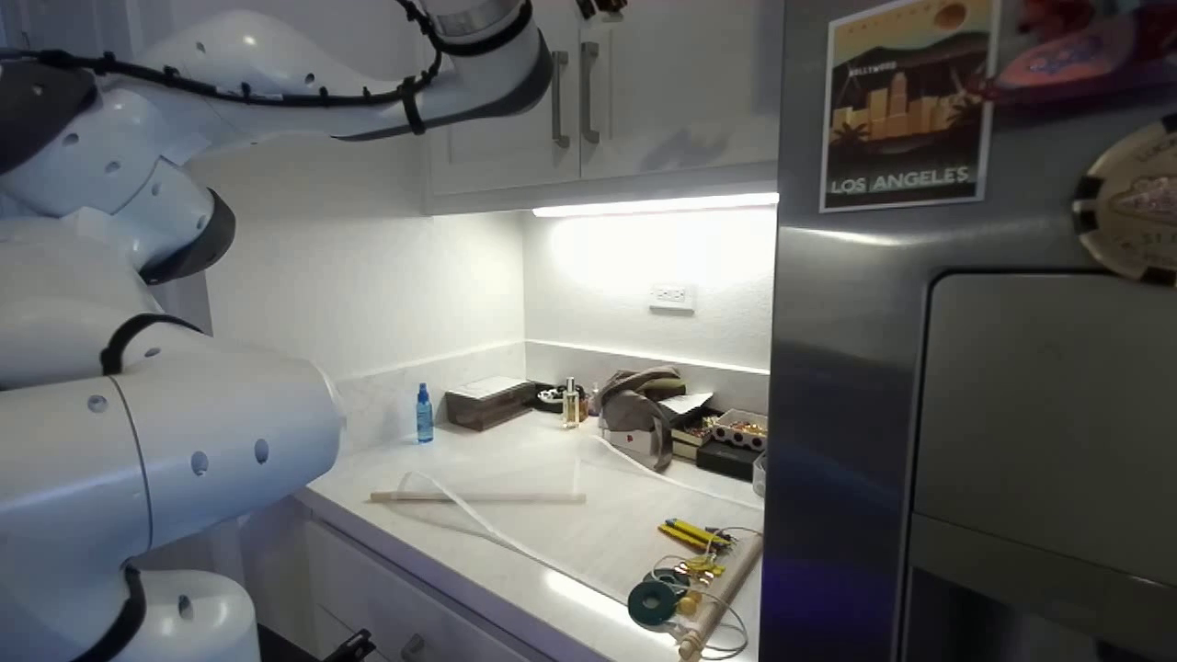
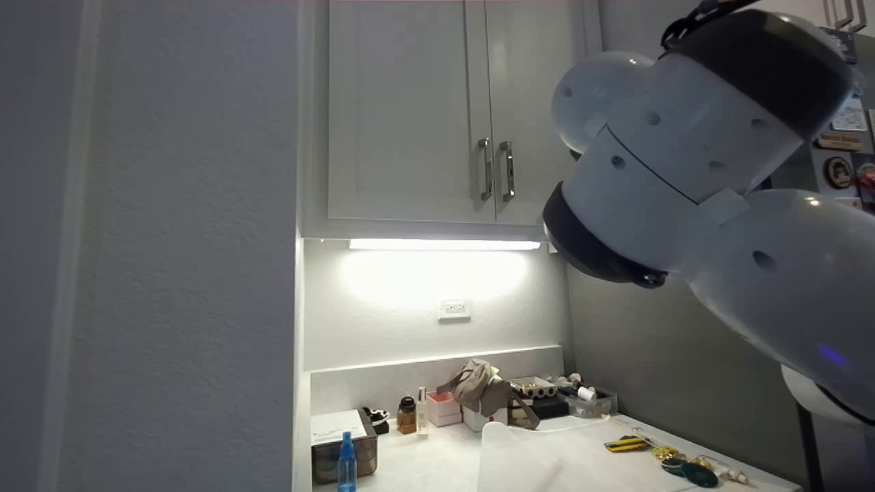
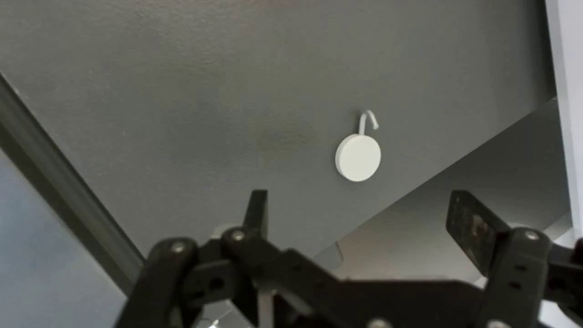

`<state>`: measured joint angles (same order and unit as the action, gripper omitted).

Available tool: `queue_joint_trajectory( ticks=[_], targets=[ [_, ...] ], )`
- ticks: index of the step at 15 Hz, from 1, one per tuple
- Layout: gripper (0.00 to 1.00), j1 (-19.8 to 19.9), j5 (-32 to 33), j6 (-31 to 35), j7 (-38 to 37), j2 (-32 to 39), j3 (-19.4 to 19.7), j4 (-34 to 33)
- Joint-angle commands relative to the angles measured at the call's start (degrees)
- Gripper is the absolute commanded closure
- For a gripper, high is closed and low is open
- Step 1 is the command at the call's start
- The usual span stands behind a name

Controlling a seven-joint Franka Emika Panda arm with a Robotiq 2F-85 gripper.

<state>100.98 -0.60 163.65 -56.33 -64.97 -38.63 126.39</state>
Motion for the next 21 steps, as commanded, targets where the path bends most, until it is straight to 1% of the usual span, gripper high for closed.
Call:
queue_joint_trajectory(
  ticks=[1,5,7,8,17,19,21],
  targets=[
    [0.00,2.4,0.6,-1.0,1.3,3.5,0.9,-3.8],
    [0.00,4.5,0.6,-1.4,0.8,5.4,0.7,-5.9],
    [0.00,4.3,0.2,-1.9,0.6,6.4,0.4,-6.9],
    [0.00,3.8,0.1,-0.2,0.1,4.4,0.7,-3.9],
    [0.00,3.6,0.1,-0.3,0.1,4.5,0.7,-3.8],
    [0.00,6.5,-0.3,-2.0,-2.8,2.8,-0.8,-5.3],
    [0.00,12.7,-0.8,-6.7,-8.9,-0.9,-3.2,-8.7]
  ],
)
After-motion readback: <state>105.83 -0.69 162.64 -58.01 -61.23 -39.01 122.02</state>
